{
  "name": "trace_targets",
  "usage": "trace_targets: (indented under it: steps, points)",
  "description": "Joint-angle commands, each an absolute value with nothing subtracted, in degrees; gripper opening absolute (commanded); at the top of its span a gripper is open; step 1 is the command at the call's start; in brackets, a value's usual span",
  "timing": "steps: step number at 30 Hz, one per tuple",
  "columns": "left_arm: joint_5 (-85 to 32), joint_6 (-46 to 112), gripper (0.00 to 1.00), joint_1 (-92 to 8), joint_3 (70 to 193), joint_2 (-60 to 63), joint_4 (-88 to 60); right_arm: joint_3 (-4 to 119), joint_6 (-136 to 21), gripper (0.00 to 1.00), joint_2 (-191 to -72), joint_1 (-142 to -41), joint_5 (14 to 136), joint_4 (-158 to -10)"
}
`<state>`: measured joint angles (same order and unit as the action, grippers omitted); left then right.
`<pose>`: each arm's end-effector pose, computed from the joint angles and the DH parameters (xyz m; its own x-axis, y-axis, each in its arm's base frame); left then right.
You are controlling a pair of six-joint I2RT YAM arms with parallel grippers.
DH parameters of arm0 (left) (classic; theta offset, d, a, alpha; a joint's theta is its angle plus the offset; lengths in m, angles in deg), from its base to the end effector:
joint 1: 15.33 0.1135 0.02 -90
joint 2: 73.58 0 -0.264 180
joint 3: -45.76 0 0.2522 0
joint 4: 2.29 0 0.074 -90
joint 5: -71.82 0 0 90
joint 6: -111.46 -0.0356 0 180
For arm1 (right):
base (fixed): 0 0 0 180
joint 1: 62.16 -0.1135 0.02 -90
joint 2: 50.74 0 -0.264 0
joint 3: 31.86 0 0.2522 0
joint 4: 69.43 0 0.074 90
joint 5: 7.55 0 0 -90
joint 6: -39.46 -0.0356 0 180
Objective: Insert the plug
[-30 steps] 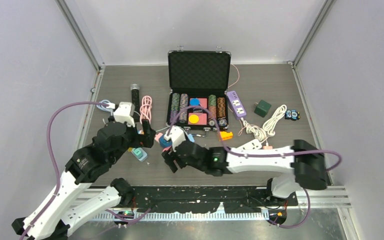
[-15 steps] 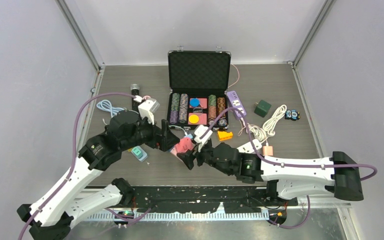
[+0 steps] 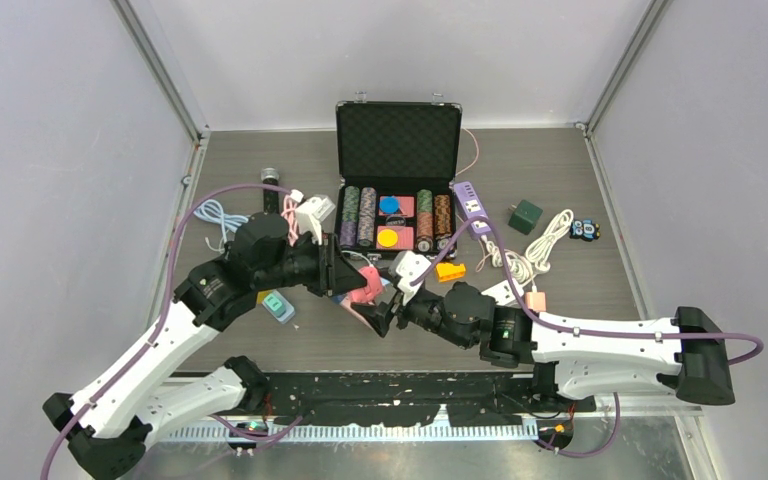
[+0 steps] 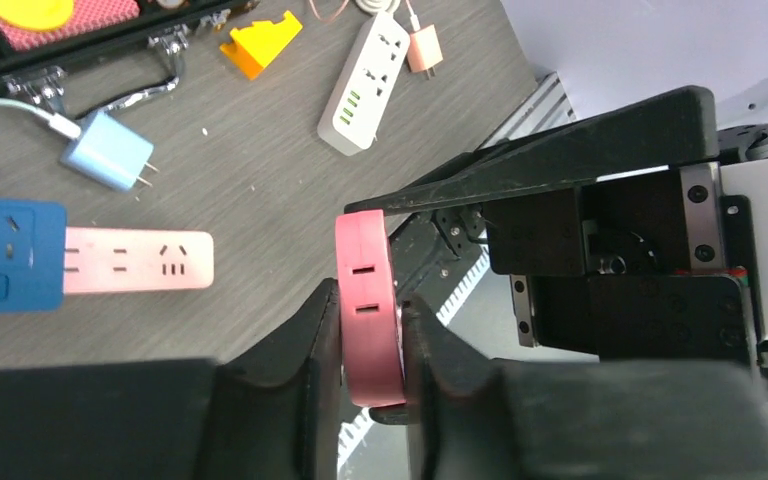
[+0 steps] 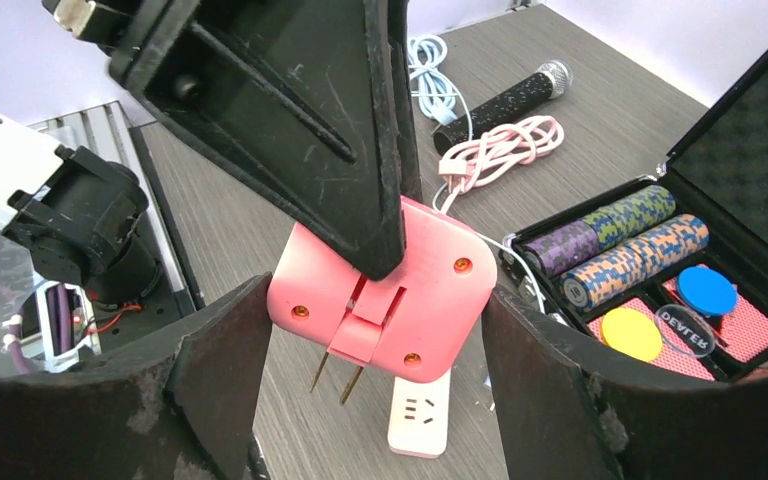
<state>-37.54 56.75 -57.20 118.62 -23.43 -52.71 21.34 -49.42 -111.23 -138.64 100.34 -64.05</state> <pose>0.1252 -0.1281 0.3635 -0.7727 -0.0394 -0.6336 0.4923 0.5929 -0.6373 0.0686 0.2385 0.3077 0.0089 -0.0426 -0.9991 -0.8535 0.5203 -0.0298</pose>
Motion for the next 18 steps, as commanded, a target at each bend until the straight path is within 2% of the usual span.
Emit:
trace_targets:
  steps: [1, 2, 4, 6, 8, 11, 14, 18]
  points:
    - [-43.02, 59.91, 0.11, -57.08, 117.37, -24.35, -45.85, 24.32, -48.62, 0.6, -109.88, -138.73, 100.33, -60.7]
    - [-43.46, 59.88, 0.02, -57.08, 117.25, -24.45, -45.45, 24.81, -49.03, 0.6, -109.71, -138.72, 100.41, -61.13]
    - [-44.18, 59.22, 0.0, -57.08, 117.24, -24.56, -44.97, 25.51, -49.17, 0.63, -109.08, -138.71, 99.8, -62.96]
    - [-44.65, 57.59, 0.0, -57.08, 117.3, -24.69, -44.61, 26.28, -49.3, 0.75, -107.85, -138.71, 98.95, -64.95]
    - [-44.68, 54.56, 0.0, -57.08, 118.13, -24.92, -45.39, 26.5, -49.39, 0.96, -106.18, -138.66, 97.31, -66.86]
    - [-47.57, 47.49, 0.0, -57.08, 120.12, -24.94, -47.25, 24.86, -47.87, 0.99, -102.61, -138.71, 89.75, -68.06]
    - [-53.01, 38.85, 0.0, -57.08, 122.67, -24.53, -51.24, 23.72, -47.65, 0.96, -97.84, -138.58, 87.1, -69.24]
    - [-55.2, 31.68, 0.0, -57.09, 124.86, -24.9, -56.2, 26.5, -48.31, 0.98, -95.5, -138.33, 85.15, -75.93]
